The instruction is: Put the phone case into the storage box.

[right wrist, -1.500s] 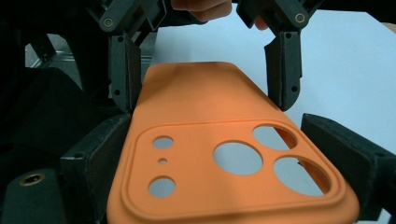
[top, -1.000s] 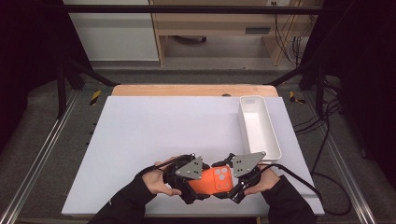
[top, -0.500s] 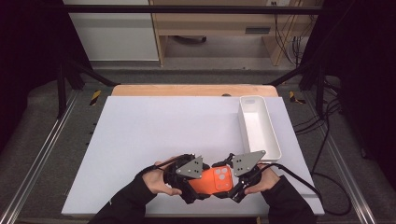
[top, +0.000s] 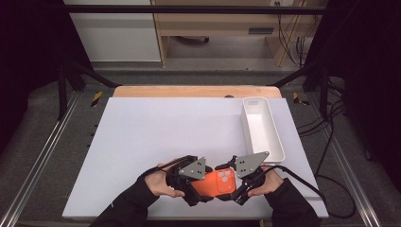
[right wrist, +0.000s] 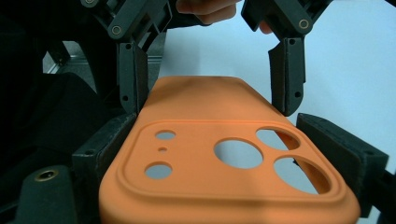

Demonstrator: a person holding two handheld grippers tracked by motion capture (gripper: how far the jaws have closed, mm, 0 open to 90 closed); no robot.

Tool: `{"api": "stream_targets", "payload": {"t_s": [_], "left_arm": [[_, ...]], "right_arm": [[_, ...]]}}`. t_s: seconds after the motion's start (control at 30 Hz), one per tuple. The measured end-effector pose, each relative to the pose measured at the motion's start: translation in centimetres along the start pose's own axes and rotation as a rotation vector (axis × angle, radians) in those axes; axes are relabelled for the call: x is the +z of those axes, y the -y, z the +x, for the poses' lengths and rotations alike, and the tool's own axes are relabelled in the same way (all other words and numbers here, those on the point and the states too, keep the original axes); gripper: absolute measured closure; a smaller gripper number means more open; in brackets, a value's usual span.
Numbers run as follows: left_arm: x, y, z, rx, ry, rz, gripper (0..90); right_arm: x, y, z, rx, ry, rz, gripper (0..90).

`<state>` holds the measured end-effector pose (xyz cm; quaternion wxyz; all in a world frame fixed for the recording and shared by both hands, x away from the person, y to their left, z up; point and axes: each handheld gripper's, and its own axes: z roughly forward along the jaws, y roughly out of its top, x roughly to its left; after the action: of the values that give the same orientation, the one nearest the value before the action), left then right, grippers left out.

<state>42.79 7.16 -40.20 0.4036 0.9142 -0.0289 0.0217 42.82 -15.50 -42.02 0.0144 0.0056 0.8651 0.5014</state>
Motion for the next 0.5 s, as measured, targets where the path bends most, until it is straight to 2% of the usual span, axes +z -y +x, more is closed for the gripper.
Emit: {"api": "stream_targets", "payload": {"t_s": [0.07,0.17,0.33,0.5], "left_arm": [[-0.01,-0.01,-0.07,-0.001,0.004,0.003,14.5],[-0.07,-0.04,-0.22,0.023,-0.016,0.016,14.6],[-0.25,-0.1,-0.34,0.043,-0.026,0.019,14.9],[-0.25,-0.11,-0.48,0.062,-0.026,0.024,15.0]], "right_arm": [[0.03,-0.01,0.01,0.002,-0.003,0.001,15.7],[0.18,0.07,0.08,-0.002,-0.002,0.002,15.0],[0.35,0.14,0.15,-0.009,0.014,-0.004,14.5],[0.13,0.09,0.14,0.002,-0.004,-0.016,15.1]]}}
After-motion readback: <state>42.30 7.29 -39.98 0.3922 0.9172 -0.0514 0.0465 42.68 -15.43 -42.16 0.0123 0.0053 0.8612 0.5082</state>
